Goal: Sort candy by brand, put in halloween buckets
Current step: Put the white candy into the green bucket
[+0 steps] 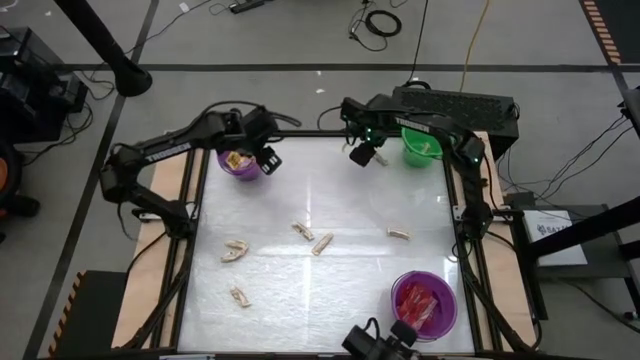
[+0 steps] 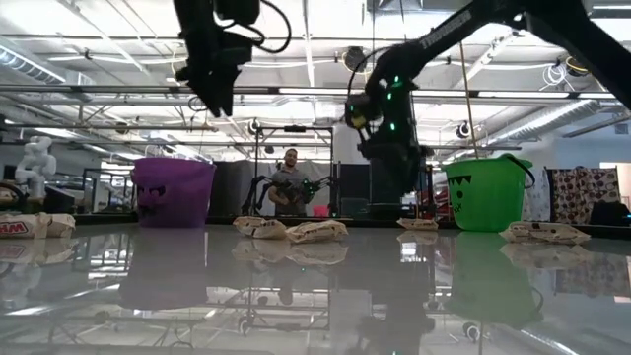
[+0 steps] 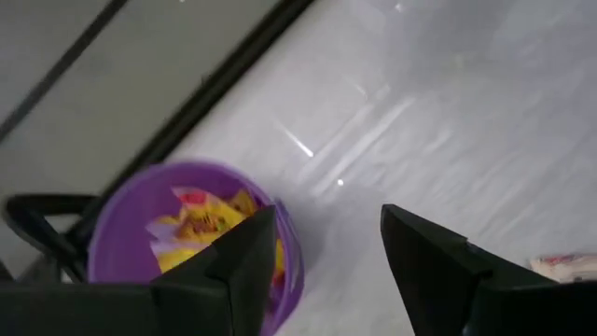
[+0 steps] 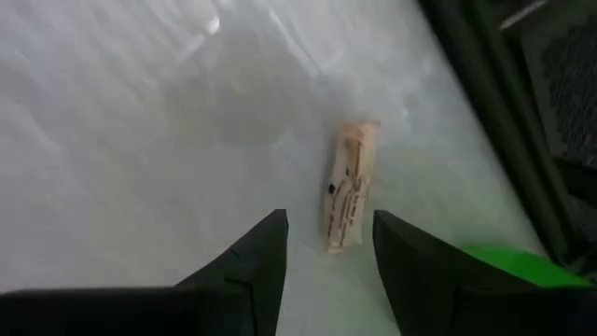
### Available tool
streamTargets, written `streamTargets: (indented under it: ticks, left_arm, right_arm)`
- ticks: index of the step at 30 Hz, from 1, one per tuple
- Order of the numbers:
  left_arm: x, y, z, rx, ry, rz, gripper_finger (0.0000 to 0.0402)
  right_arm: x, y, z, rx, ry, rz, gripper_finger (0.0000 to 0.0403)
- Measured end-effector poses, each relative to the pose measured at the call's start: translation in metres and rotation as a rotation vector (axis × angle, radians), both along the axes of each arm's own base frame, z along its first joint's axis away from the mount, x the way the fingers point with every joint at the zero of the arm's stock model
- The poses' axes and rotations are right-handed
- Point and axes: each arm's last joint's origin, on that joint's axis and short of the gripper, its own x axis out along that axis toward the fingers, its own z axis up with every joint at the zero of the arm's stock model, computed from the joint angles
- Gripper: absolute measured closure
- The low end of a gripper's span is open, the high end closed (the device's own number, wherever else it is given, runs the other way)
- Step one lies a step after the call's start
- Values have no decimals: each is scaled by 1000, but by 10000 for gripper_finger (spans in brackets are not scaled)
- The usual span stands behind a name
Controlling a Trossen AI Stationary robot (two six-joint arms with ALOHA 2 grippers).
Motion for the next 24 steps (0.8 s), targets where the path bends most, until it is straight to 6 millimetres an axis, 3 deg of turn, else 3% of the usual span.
streamTargets:
  ticks: [6,13,17,24]
  left_arm:
    - [-2,-6,-18,-57,17,-3,201]
    - [4,-4,-20,-65,-36,-17,201]
    - [5,-4,-19,-64,-48,-29,201]
    - [6,-3,-18,-48,-54,-52,201]
  right_arm:
    - [-5,-7,-18,-22,149,38,250]
    - [-6,-9,-29,15,203,87,250]
    - [-6,1,-23,-4,269,104,250]
    - [0,18,-2,-63,224,93,250]
